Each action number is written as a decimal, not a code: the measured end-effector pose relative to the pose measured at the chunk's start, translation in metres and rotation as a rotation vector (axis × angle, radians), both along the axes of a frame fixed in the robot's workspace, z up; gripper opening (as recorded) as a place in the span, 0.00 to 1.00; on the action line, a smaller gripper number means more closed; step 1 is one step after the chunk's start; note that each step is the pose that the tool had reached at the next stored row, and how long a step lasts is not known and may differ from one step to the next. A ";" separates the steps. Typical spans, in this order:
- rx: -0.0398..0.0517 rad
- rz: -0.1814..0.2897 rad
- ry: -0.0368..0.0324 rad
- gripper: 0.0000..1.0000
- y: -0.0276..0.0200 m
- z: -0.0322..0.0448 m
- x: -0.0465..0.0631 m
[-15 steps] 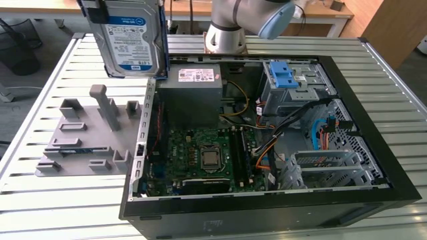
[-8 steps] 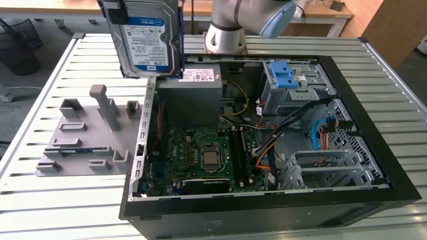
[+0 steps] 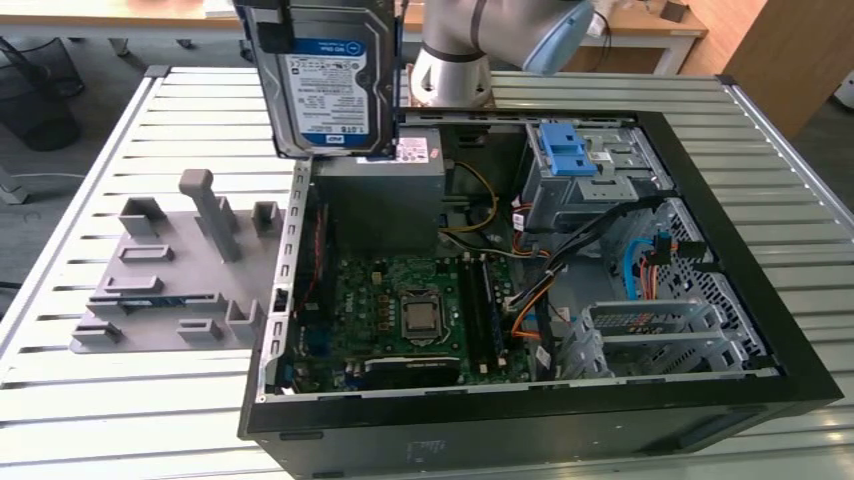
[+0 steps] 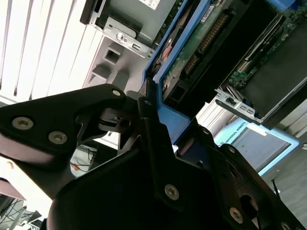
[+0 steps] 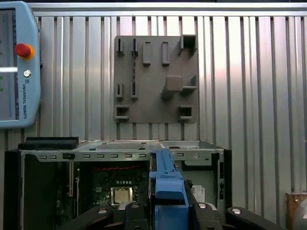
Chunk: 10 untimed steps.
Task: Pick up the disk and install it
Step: 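Pick up the disk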
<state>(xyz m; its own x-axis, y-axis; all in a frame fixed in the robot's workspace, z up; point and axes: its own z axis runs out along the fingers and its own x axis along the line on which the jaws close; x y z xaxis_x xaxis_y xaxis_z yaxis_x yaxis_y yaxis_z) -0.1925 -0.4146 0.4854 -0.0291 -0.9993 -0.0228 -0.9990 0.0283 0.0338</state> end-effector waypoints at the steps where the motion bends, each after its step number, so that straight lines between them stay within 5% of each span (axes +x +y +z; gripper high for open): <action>1: 0.0001 0.000 -0.0072 0.36 -0.0009 -0.0003 0.000; 4: 0.0000 0.000 -0.0209 0.36 -0.0050 -0.0012 0.001; 10: 0.0002 0.000 -0.0298 0.36 -0.0153 -0.0040 0.008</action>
